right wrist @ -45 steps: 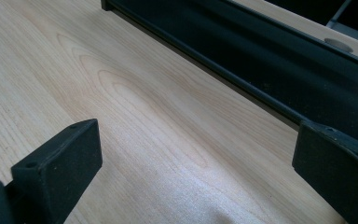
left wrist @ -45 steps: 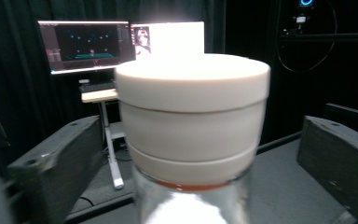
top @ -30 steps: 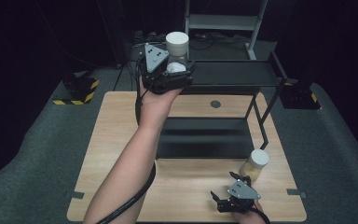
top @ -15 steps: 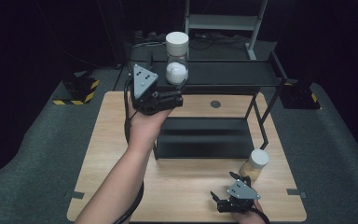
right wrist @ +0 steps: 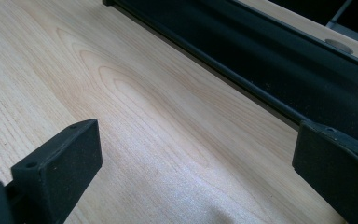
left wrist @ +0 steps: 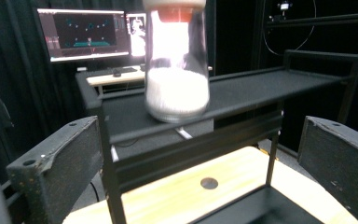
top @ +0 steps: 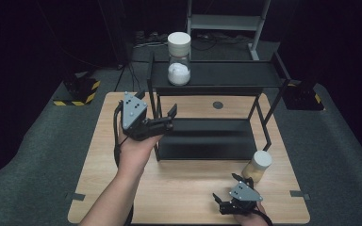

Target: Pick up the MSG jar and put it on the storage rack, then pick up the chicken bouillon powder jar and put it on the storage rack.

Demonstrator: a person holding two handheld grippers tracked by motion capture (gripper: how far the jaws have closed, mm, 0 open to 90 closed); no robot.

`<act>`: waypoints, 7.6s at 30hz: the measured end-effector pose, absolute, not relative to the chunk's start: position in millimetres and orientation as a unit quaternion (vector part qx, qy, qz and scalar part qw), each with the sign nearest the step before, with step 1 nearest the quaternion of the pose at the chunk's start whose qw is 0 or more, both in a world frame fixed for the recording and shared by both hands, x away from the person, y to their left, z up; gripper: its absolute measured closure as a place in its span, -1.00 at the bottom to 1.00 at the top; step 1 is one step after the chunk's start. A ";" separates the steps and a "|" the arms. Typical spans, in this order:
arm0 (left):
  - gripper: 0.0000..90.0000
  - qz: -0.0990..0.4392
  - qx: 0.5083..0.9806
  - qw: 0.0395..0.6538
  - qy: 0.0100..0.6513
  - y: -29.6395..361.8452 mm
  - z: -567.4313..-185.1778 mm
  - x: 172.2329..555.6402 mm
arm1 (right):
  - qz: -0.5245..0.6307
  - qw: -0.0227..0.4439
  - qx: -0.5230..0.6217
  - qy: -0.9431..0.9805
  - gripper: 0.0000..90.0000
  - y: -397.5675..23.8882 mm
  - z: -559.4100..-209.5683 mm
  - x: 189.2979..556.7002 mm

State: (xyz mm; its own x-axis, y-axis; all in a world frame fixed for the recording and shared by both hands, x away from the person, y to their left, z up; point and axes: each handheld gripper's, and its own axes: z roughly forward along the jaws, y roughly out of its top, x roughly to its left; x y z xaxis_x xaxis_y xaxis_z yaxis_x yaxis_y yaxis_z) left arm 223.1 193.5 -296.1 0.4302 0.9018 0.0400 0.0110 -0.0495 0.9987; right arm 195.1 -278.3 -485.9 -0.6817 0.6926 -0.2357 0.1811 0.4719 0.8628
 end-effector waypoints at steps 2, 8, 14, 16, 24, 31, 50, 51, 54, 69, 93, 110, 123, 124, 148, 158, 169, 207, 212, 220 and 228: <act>-0.99 0.384 0.615 0.580 0.372 195.3 -299.7 220.9 | 0.436 0.294 0.270 0.806 -0.99 -278.2 -486.0 195.0; -0.99 0.378 0.628 0.568 0.374 202.8 -320.9 209.0 | 0.436 0.294 0.270 0.807 -0.99 -277.8 -486.0 194.9; -0.99 0.365 0.644 0.552 0.383 205.3 -348.1 201.0 | 0.434 0.295 0.269 0.807 -0.99 -277.2 -485.9 194.5; -0.99 0.361 0.649 0.548 0.385 205.4 -355.3 199.8 | 0.434 0.296 0.269 0.807 -0.99 -277.1 -486.0 194.3; -0.99 0.335 0.668 0.533 0.397 205.8 -389.3 193.6 | 0.434 0.296 0.268 0.808 -0.99 -276.7 -485.9 194.3; -0.99 0.328 0.685 0.513 0.400 203.9 -412.3 188.8 | 0.433 0.297 0.268 0.808 -0.99 -276.3 -486.0 193.9; -0.99 0.273 0.740 0.445 0.423 198.2 -487.7 183.4 | 0.429 0.302 0.264 0.809 -0.99 -274.3 -486.2 192.9; -0.99 0.280 0.747 0.434 0.418 194.9 -486.0 182.1 | 0.428 0.301 0.264 0.810 -0.99 -274.0 -485.9 193.2; -0.99 0.298 0.766 0.411 0.395 186.4 -483.9 181.0 | 0.426 0.302 0.265 0.810 -0.99 -273.2 -485.6 193.1; -0.98 0.309 0.787 0.382 0.374 173.9 -480.9 179.6 | 0.427 0.299 0.255 0.815 -1.00 -274.1 -485.4 194.0; -0.98 0.296 0.791 0.398 0.358 182.8 -481.6 181.5 | 0.473 0.328 0.227 0.786 -0.99 -291.5 -463.9 172.8; -0.98 0.296 0.793 0.401 0.351 183.7 -482.3 180.7 | 0.511 0.366 0.249 0.737 -1.00 -319.4 -449.9 168.6; -0.98 0.297 0.792 0.404 0.350 184.5 -483.1 180.1 | 0.506 0.412 0.278 0.705 -1.00 -339.5 -449.2 162.9; -0.98 0.298 0.792 0.403 0.350 184.4 -483.1 180.0 | 0.506 0.412 0.278 0.705 -1.00 -339.5 -449.2 162.9; -0.98 0.300 0.788 0.410 0.347 186.5 -485.0 177.8 | 0.502 0.406 0.353 0.678 -1.00 -350.2 -473.2 179.7; -0.98 0.302 0.787 0.412 0.346 186.9 -485.6 176.9 | 0.509 0.390 0.377 0.668 -1.00 -353.4 -481.5 190.1; -0.98 0.302 0.788 0.413 0.342 187.3 -485.9 176.7 | 0.525 0.365 0.398 0.658 -0.70 -360.9 -488.5 198.2; -0.98 0.300 0.788 0.416 0.340 188.9 -486.2 176.8 | 0.534 0.341 0.395 0.665 -0.24 -364.0 -494.7 208.8; -0.98 0.298 0.787 0.418 0.342 189.9 -486.0 177.5 | 0.535 0.353 0.388 0.662 -0.24 -359.1 -487.9 202.9; -0.98 0.300 0.787 0.418 0.339 189.5 -486.6 176.5 | 0.564 0.351 0.361 0.654 -0.24 -347.2 -470.1 194.1; -0.98 0.298 0.785 0.424 0.340 192.0 -487.2 176.6 | 0.583 0.338 0.342 0.655 -0.24 -331.9 -457.3 194.4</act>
State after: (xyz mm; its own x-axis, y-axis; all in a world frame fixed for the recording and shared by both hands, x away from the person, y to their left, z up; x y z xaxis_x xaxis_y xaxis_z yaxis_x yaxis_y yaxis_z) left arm 176.6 192.0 -487.2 0.5923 0.7854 0.1798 0.2813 -0.4107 0.8673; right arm 194.4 -331.9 -457.3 -0.5366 0.8427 -0.0442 0.0539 0.0866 0.9948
